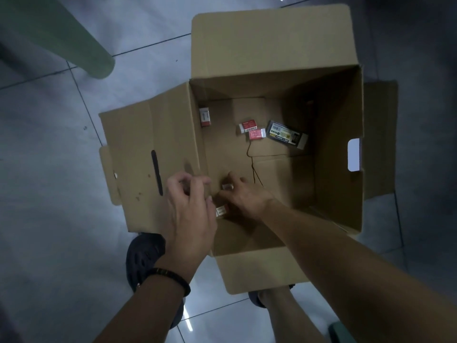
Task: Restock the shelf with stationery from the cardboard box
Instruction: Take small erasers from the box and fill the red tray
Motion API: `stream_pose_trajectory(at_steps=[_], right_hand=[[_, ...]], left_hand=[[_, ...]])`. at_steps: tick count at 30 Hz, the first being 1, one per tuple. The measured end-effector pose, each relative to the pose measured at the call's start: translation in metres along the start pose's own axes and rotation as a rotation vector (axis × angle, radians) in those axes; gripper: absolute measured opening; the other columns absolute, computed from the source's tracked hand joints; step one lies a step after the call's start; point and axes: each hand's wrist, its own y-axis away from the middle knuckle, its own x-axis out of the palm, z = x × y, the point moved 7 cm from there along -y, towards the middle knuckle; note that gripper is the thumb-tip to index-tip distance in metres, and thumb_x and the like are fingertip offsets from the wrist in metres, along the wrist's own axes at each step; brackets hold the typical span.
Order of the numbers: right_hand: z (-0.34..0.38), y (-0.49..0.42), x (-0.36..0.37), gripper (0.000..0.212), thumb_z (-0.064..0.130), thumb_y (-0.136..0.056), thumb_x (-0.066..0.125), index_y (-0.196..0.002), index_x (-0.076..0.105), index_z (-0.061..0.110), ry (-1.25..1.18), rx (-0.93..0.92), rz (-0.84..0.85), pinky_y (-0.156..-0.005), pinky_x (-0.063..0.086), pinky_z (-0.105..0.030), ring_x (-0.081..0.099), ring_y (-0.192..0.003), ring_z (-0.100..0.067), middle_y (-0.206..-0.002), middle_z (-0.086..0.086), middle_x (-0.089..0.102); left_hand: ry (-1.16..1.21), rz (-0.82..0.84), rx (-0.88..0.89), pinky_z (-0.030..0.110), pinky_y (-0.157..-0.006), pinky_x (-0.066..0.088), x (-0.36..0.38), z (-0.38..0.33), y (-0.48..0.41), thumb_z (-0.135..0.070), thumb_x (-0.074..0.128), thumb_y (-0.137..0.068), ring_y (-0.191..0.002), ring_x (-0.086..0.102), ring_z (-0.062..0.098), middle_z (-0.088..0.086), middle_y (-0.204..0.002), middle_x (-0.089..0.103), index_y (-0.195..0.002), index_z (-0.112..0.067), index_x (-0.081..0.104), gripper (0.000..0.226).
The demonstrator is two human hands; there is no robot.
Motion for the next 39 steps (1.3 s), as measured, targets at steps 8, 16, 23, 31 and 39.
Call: stream_pose_trajectory(at_steps=[8, 16, 23, 31, 39], right_hand=[[-0.027, 0.020, -0.019, 0.068, 0.025, -0.081, 0.087, -0.140, 0.054, 0.032, -0.345, 0.300, -0.177, -0.092, 0.058, -0.034, 0.059, -0.116, -0.029, -0.141, -0.008, 0.037], [0.055, 0.144, -0.184, 0.061, 0.041, -0.070, 0.086, -0.125, 0.062, 0.047, -0.651, 0.236, -0.512, -0.089, 0.058, -0.034, 0.054, -0.106, -0.012, -0.114, 0.008, 0.045], [0.198, 0.292, -0.354, 0.063, 0.016, -0.076, 0.091, -0.133, 0.071, 0.035, -0.516, 0.040, -0.733, -0.090, 0.058, -0.025, 0.062, -0.112, -0.010, -0.129, 0.005, 0.058], [0.344, 0.435, -0.520, 0.051, 0.030, -0.074, 0.091, -0.123, 0.078, 0.028, -0.552, -0.144, -0.964, -0.085, 0.061, -0.035, 0.072, -0.102, -0.005, -0.119, 0.015, 0.075], [0.505, 0.531, -0.621, 0.049, 0.017, -0.069, 0.099, -0.109, 0.077, 0.038, -0.717, -0.423, -0.736, -0.071, 0.061, -0.032, 0.070, -0.078, -0.011, -0.095, 0.014, 0.076]], left_hand=[[0.160, 0.024, -0.057, 0.011, -0.087, 0.049, -0.005, -0.001, 0.003, -0.006, 0.071, -0.095, -0.116, 0.049, 0.011, -0.007, -0.137, 0.028, -0.126, -0.023, 0.056, 0.038], [1.148, 0.164, -0.669, 0.049, -0.102, 0.057, -0.053, -0.063, 0.034, -0.044, 0.052, -0.108, -0.118, 0.071, 0.022, -0.002, -0.128, 0.073, -0.128, -0.037, 0.068, 0.026], [1.669, 0.323, -0.770, 0.031, -0.074, 0.063, -0.235, -0.195, 0.089, -0.052, 0.041, -0.108, -0.112, 0.076, 0.022, 0.007, -0.130, 0.075, -0.132, -0.030, 0.074, 0.047], [1.779, 0.080, -0.545, 0.034, -0.075, 0.064, -0.454, -0.267, 0.177, -0.031, 0.060, -0.100, -0.095, 0.077, 0.023, 0.012, -0.117, 0.078, -0.128, -0.020, 0.075, 0.034], [1.712, -0.228, -0.339, 0.028, -0.053, 0.045, -0.628, -0.275, 0.327, -0.036, 0.068, -0.094, -0.067, 0.060, 0.017, 0.005, -0.088, 0.068, -0.129, -0.014, 0.069, 0.041]])
